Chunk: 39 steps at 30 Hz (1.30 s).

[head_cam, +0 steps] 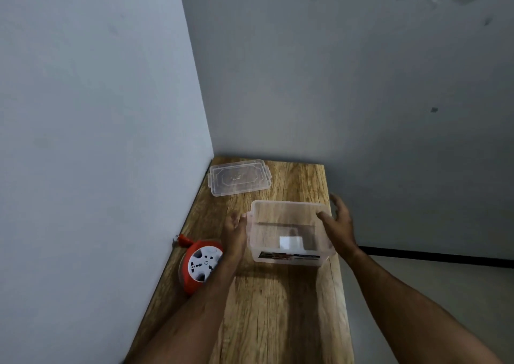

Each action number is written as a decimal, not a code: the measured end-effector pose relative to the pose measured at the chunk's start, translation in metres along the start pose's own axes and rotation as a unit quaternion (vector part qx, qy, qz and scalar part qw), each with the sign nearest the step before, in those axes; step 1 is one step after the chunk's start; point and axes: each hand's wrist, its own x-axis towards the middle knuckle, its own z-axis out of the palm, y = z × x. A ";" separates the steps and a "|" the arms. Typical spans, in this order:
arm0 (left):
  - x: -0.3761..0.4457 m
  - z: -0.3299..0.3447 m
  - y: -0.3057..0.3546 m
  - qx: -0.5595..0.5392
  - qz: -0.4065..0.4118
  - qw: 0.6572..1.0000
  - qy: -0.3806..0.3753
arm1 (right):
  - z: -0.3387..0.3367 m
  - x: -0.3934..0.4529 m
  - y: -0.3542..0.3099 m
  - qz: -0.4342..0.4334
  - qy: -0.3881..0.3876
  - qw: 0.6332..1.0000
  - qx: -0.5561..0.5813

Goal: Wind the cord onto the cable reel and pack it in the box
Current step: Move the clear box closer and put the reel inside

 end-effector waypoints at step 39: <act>-0.034 -0.156 -0.078 0.014 -0.071 0.987 0.145 | 0.243 -0.123 -0.002 0.034 -0.231 0.969 -0.085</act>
